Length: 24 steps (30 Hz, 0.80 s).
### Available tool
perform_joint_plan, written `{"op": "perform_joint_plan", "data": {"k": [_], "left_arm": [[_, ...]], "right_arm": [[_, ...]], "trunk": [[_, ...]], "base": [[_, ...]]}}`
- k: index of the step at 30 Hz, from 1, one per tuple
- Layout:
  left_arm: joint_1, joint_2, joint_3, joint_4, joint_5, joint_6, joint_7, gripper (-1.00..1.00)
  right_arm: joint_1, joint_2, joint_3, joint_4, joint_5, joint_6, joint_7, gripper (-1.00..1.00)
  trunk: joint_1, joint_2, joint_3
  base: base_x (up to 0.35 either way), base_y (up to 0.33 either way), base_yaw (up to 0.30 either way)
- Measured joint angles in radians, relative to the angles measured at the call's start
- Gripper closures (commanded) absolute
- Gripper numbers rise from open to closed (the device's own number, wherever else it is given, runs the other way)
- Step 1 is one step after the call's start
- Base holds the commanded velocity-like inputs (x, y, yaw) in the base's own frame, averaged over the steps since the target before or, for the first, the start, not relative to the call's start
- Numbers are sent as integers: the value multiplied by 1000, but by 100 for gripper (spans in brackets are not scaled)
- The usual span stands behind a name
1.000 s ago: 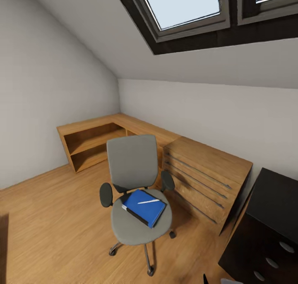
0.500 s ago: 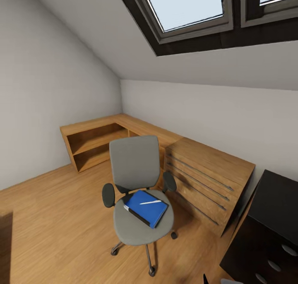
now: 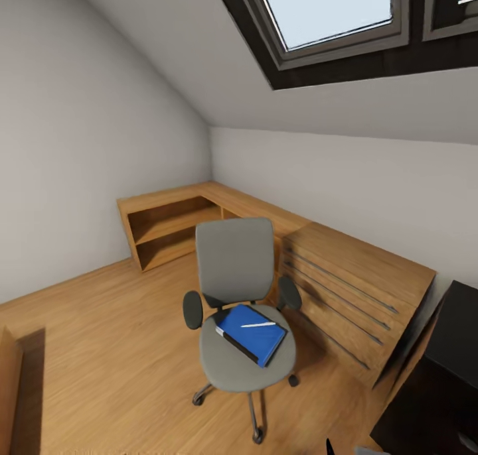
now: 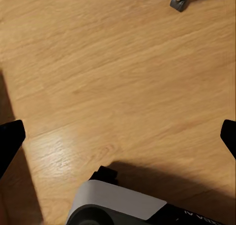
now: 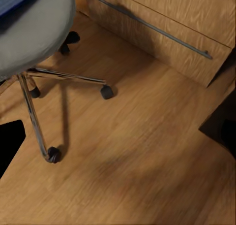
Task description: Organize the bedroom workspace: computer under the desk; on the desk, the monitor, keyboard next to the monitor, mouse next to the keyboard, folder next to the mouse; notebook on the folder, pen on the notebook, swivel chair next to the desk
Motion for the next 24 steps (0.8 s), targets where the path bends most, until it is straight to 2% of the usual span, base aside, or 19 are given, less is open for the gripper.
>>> {"op": "perform_joint_plan", "data": {"k": [5,9,19,24], "left_arm": [[0,1,0,0,0,0,0,-100],[0,1,1,0,0,0,0,-100],[0,-1,-7,-4,-9,-3,-4,-100],[-12,5,-8,-76,-15,2,0,-100]], "right_arm": [[0,-3,0,0,0,1,0,-100],[0,-3,0,0,1,3,1,-100],[0,-2,-4,-6,-1,1,1,-100],[-1,-1,-15,-75,-9,4,-20,-100]], "trunk": [[0,0,0],[0,0,0],[0,0,0],[0,0,0]], "base": [[0,301,251],[0,315,91],[0,49,8],[0,2,0]]}}
